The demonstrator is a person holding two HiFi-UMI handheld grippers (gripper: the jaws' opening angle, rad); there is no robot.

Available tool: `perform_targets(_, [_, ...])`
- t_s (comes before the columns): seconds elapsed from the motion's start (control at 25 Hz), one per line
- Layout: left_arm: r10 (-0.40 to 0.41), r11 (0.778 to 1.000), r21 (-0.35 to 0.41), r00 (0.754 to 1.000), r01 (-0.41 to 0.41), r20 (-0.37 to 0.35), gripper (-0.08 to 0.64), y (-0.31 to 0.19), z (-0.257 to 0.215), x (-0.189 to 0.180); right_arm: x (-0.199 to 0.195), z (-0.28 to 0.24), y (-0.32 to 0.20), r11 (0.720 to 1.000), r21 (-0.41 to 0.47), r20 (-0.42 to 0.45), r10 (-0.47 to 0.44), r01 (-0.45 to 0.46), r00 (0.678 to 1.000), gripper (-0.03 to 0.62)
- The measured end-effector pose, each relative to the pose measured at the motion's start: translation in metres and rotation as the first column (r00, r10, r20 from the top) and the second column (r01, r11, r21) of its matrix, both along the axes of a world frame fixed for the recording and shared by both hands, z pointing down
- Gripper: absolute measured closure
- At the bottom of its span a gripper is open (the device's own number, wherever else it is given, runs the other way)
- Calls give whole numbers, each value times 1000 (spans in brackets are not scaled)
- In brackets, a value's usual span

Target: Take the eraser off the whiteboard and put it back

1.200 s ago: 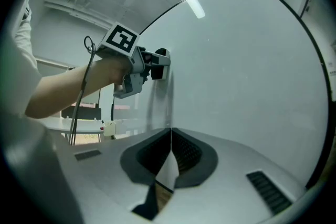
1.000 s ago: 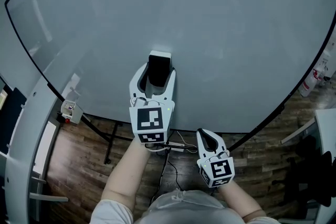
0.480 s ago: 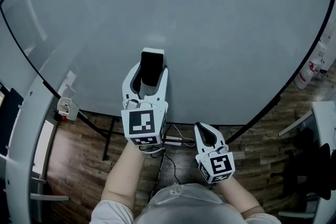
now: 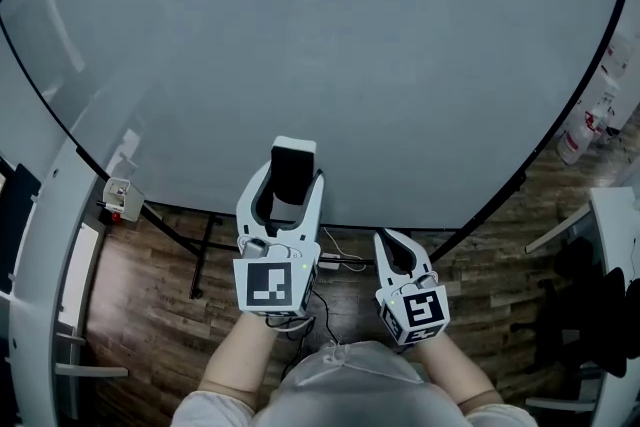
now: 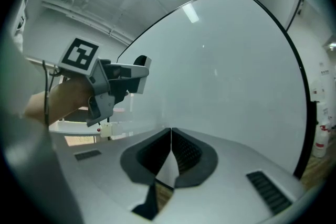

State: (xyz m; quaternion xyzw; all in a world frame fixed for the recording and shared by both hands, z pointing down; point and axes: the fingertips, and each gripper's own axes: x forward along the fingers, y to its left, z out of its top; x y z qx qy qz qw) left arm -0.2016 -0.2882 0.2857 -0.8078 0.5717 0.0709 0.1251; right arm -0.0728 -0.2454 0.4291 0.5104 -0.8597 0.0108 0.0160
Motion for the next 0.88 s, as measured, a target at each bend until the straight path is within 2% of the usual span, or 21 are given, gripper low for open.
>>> perform_targets(0.2, [31,995,-95,999,-27,38,299,27,61,23,22,4,4,1000,-4,9,30,-30,1000,566])
perform_targets(0.4, [8,977,-213,1000,-5,14,299,39,111,34,38,5,12,999,14,20,42,-43,999,566])
perform_targets(0.68, [45,957,-286,999,-38,19,299,52,152,62,55,4,19,998,30,16,47,-47,999,566])
perform_targets(0.88, [58,946,-320,998,-55,2,299,56,157,76,63,3,19,998,34,22,42,-43,999,566])
